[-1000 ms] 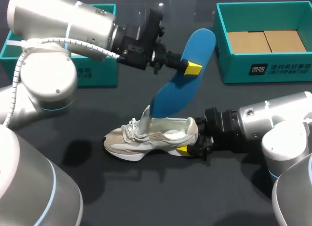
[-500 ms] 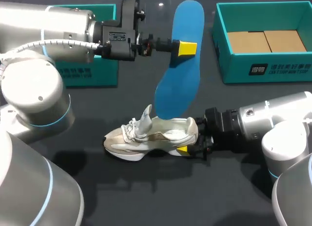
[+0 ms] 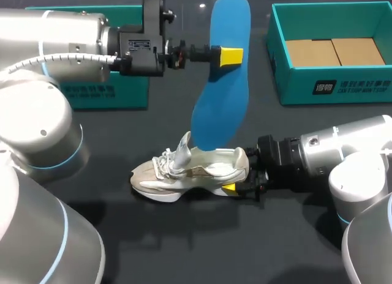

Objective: Take the shoe out of the shoebox, open the shoe tongue, remove and reinsert the insole, then place the shoe into the shoebox

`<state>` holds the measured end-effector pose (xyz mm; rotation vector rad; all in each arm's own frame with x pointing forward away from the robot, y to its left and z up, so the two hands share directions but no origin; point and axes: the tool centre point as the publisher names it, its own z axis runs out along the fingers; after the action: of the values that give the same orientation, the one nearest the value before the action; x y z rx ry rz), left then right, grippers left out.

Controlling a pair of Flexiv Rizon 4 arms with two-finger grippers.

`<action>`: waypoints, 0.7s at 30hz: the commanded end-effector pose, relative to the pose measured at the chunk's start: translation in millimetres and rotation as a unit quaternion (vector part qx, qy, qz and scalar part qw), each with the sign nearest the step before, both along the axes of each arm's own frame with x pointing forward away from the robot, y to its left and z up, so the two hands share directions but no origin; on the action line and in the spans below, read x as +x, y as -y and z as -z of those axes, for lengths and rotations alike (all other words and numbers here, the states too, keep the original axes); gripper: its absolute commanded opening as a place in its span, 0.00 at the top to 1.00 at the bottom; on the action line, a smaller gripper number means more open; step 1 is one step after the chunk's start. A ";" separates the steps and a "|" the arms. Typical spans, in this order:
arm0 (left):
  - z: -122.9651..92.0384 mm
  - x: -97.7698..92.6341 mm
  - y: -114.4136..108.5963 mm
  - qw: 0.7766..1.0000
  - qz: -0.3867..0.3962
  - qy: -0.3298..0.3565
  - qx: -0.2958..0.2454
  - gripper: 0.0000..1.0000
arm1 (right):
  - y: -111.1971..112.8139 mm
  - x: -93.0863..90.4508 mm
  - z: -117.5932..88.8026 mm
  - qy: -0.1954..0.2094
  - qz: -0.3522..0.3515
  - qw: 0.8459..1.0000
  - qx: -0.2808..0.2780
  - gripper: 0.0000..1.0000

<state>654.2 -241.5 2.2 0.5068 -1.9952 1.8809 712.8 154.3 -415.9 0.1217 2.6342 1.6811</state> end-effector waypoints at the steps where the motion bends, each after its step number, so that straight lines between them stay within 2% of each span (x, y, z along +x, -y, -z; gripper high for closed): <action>1: -2.5 -13.3 -23.4 1.000 -0.006 -0.003 0.003 1.00 | -0.9 0.4 0.3 -0.001 0.000 1.000 -0.002 1.00; 10: 9.0 -24.7 -43.7 1.000 0.000 -0.022 0.005 1.00 | -0.9 0.4 0.3 -0.001 0.000 1.000 -0.002 1.00; 21: 9.9 -28.2 -45.4 1.000 0.000 -0.022 0.007 1.00 | -0.9 0.4 0.3 -0.001 0.000 1.000 -0.002 1.00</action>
<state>628.5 -199.2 -7.7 0.5452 -1.9820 1.8383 712.8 154.2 -415.9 0.1219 2.6343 1.6809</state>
